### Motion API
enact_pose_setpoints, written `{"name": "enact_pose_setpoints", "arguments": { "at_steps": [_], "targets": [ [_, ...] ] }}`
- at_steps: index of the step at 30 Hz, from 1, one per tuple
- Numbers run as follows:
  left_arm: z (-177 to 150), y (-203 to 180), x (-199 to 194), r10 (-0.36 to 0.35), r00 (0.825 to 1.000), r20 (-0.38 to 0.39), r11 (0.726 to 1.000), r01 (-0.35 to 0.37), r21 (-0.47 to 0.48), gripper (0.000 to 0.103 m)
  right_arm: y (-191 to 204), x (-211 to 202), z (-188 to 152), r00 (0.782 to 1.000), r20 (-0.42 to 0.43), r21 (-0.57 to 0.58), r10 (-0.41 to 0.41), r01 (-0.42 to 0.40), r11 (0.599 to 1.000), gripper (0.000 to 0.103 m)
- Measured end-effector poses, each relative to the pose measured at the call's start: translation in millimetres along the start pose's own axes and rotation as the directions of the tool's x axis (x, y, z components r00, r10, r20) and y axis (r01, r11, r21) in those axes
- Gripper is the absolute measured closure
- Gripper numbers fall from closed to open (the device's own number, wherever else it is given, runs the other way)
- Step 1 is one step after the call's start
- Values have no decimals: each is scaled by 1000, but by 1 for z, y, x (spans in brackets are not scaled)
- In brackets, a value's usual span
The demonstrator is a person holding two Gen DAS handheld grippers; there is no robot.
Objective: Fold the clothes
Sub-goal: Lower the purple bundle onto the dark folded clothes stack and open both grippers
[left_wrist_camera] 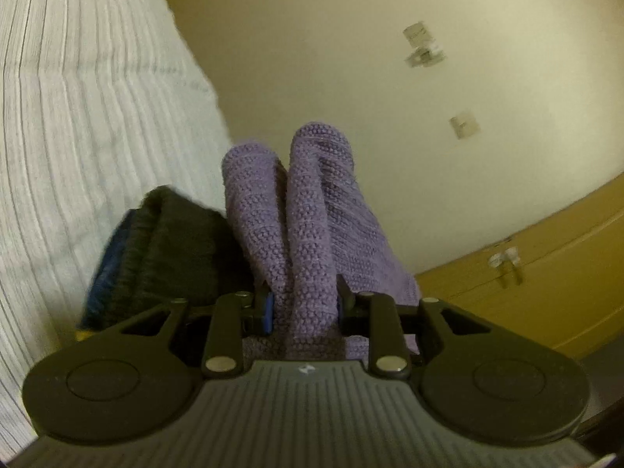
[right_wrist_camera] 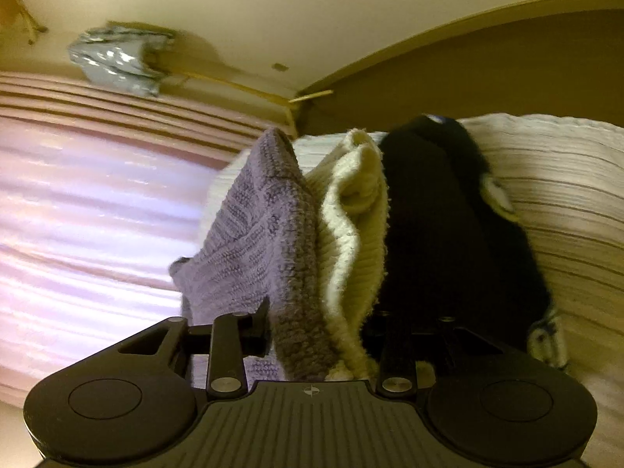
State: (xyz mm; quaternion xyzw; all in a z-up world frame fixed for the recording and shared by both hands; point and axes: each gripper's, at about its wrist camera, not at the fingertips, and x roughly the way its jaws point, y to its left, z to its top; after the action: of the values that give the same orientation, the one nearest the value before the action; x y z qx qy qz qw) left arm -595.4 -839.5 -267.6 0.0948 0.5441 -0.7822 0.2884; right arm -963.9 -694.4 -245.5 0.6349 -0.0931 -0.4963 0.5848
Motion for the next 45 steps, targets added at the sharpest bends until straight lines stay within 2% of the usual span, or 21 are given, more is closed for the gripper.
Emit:
{"name": "enact_pose_setpoints", "arguments": {
  "at_steps": [4,6,9,11,13,14,15,16,19,21,23,25,26,27,29,33,34,37,39,41,45],
  "targets": [
    [6,3,-6,23,1000,7,999,-23,43,74,-8,-8,-7,991,105,-44,-84,89,995,39],
    [13,-5,-20,77,996,32,994,-80,79,73,5,-24,-8,973,192,-98,-127,147,984,38],
    [13,-36,-49,151,982,111,971,-169,169,80,32,-52,-24,933,318,-229,-170,249,941,39],
    [4,-65,-58,143,983,117,954,-168,249,86,52,-64,-39,906,375,-313,-195,321,894,39],
    [-16,-99,-60,140,985,99,919,-167,358,89,70,-64,-64,887,402,-390,-226,389,834,40],
    [-28,-111,-57,150,985,86,896,-172,410,95,80,-61,-77,880,414,-426,-234,415,804,44],
    [-40,-119,-52,176,981,77,869,-192,456,98,86,-57,-92,877,420,-454,-235,427,782,58],
    [-54,-125,-45,212,975,72,837,-220,501,99,92,-53,-106,874,426,-481,-235,439,759,63],
    [-81,-117,-25,314,945,95,765,-310,565,99,92,-26,-137,872,422,-516,-247,455,726,63],
    [-88,-102,-20,330,936,122,758,-340,556,97,89,-4,-155,873,413,-540,-259,463,703,63],
    [-91,-83,-17,367,920,140,758,-383,529,99,81,18,-170,852,452,-587,-265,508,631,63],
    [-96,-72,-13,408,899,158,719,-423,552,99,72,31,-177,851,456,-614,-260,512,601,63],
    [-96,-68,-14,408,899,159,727,-426,539,100,71,36,-179,854,450,-629,-260,511,587,63],
    [-95,-63,-16,402,902,156,750,-422,509,100,71,42,-180,857,445,-643,-261,509,573,63],
    [-91,-59,-15,394,907,150,767,-414,490,99,71,47,-185,845,463,-652,-268,530,543,63],
    [-89,-58,-5,405,900,162,736,-425,527,100,65,61,-187,833,483,-661,-271,550,511,63],
    [-88,-59,-5,401,902,160,738,-422,527,100,69,64,-181,836,475,-661,-274,545,516,63],
    [-89,-72,-28,365,915,174,761,-401,510,100,71,45,-172,861,439,-639,-256,500,585,63],
    [-92,-80,-49,349,914,207,769,-406,494,100,74,24,-173,870,441,-623,-220,473,623,63],
    [-99,-84,-69,343,911,229,781,-412,469,100,75,5,-179,862,467,-619,-198,478,623,63],
    [-118,-91,-93,346,907,242,793,-420,441,99,77,-19,-194,872,453,-619,-186,458,638,63]
  ]
}}
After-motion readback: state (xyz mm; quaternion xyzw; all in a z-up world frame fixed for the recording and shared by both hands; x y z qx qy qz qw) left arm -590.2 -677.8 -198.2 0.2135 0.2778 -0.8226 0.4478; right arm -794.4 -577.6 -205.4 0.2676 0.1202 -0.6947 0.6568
